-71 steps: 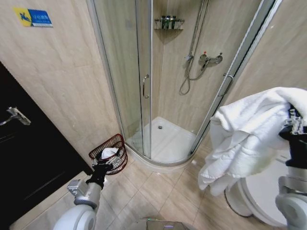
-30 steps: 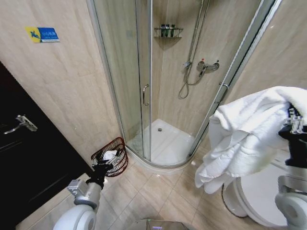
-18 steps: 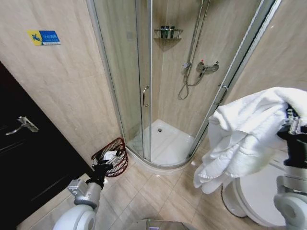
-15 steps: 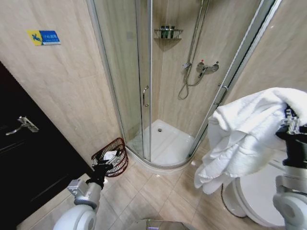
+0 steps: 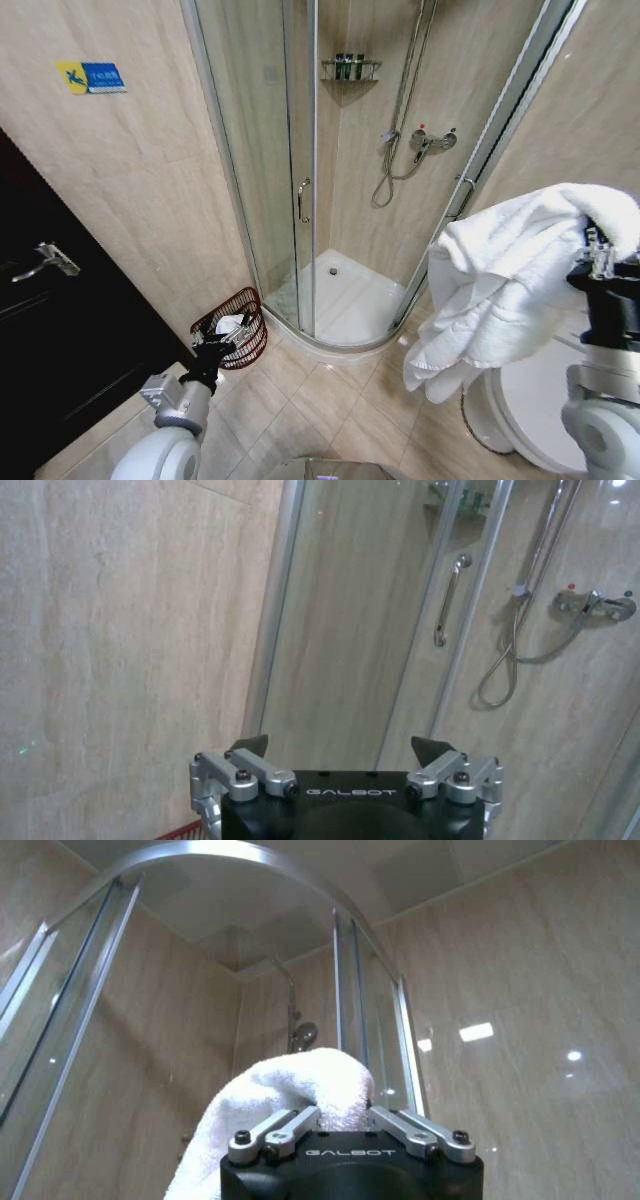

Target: Discard the used towel into the hamper.

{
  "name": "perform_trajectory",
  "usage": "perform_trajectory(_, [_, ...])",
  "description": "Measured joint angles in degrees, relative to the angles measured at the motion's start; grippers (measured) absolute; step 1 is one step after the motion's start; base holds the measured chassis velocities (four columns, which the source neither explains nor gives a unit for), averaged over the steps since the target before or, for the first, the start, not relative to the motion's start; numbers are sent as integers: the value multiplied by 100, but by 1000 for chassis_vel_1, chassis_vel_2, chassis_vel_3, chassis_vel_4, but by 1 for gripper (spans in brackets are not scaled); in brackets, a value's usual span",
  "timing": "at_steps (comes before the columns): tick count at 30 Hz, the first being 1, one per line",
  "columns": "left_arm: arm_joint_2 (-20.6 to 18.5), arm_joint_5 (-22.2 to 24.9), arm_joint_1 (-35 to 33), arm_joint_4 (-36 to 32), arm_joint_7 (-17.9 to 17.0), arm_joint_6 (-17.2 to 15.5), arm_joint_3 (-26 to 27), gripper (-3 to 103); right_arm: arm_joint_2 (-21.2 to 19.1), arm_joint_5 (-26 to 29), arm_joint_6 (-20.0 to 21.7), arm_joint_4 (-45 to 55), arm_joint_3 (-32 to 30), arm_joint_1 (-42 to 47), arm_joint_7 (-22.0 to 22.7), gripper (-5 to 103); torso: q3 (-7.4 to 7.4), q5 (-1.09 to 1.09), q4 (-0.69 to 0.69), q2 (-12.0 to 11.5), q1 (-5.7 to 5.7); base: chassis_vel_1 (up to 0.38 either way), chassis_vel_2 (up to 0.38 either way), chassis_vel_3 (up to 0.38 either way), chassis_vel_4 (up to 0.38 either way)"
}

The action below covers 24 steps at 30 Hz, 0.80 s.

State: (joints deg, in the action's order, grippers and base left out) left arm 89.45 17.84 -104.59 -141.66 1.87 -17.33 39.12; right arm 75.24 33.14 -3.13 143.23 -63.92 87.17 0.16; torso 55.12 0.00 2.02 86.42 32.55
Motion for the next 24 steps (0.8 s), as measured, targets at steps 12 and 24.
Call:
perform_trajectory(12, [0, 0, 0, 0, 0, 0, 0, 97, 0, 0, -23, 0, -20, 23, -12, 7, -10, 0, 0, -19, -9, 0, 0, 0, 0])
perform_trajectory(24, [0, 0, 0, 0, 0, 0, 0, 97, 8, 0, -43, 0, -34, 34, -26, 7, -16, 0, 0, -29, -13, 0, 0, 0, 0])
